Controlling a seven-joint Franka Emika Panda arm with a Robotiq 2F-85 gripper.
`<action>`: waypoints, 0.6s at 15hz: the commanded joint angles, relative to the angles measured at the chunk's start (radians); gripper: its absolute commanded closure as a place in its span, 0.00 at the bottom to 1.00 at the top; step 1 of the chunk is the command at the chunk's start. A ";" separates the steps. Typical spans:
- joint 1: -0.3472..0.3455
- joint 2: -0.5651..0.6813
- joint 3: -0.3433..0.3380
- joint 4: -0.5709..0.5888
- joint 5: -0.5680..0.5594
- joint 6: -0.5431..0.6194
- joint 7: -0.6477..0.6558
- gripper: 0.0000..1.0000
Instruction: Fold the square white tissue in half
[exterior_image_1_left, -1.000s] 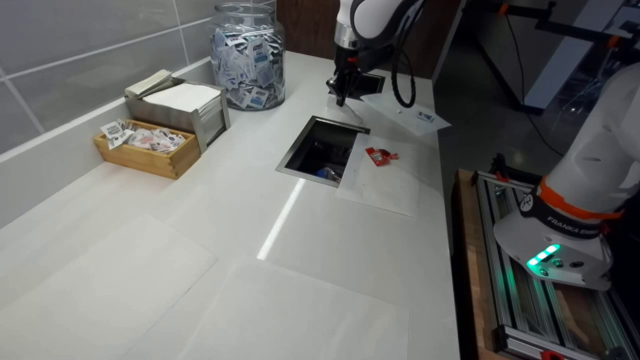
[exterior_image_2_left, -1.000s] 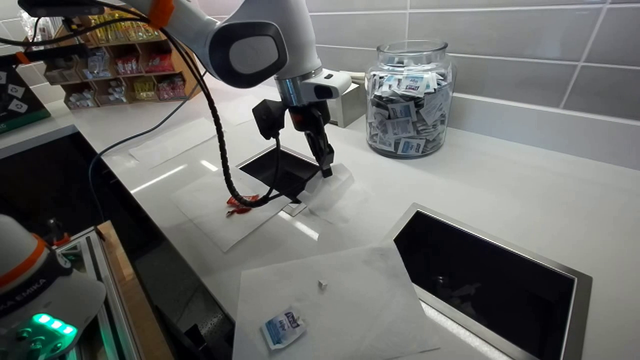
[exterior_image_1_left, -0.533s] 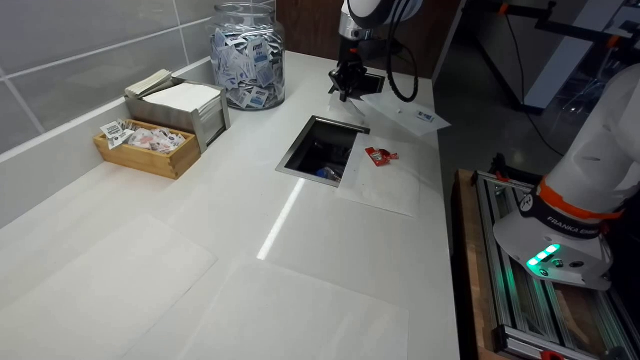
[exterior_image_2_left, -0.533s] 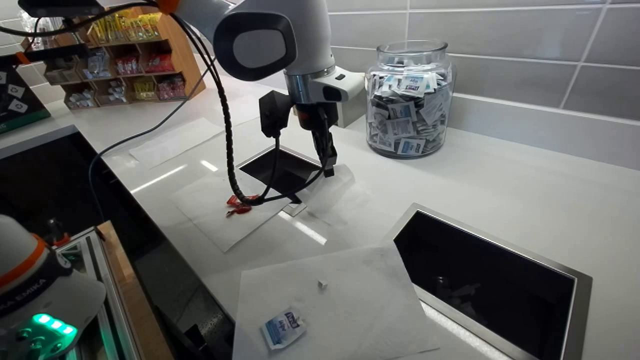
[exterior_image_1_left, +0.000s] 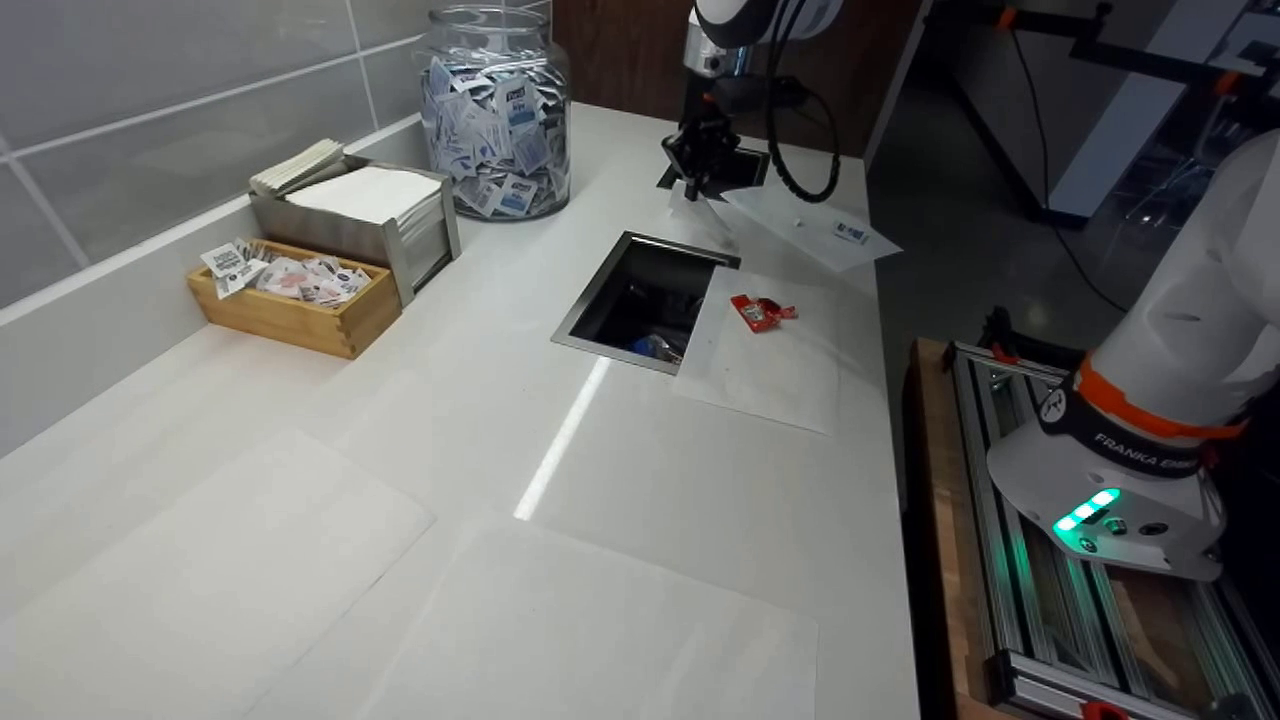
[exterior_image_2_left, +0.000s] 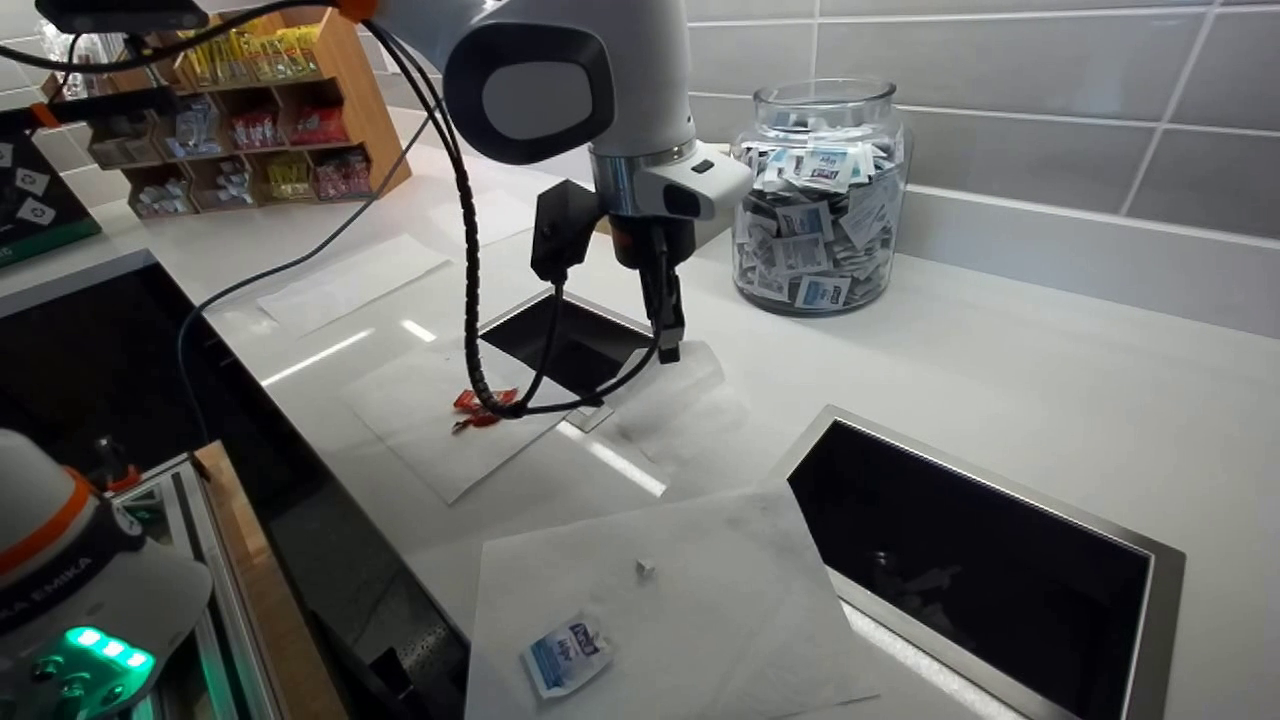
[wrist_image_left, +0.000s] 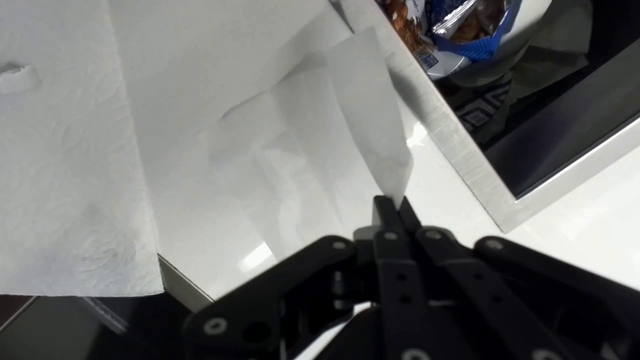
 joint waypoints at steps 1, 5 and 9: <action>-0.008 0.008 0.001 0.017 0.048 -0.007 -0.006 1.00; -0.035 0.012 0.019 0.044 0.217 -0.021 -0.036 1.00; -0.033 0.034 0.002 0.060 0.271 0.007 0.017 1.00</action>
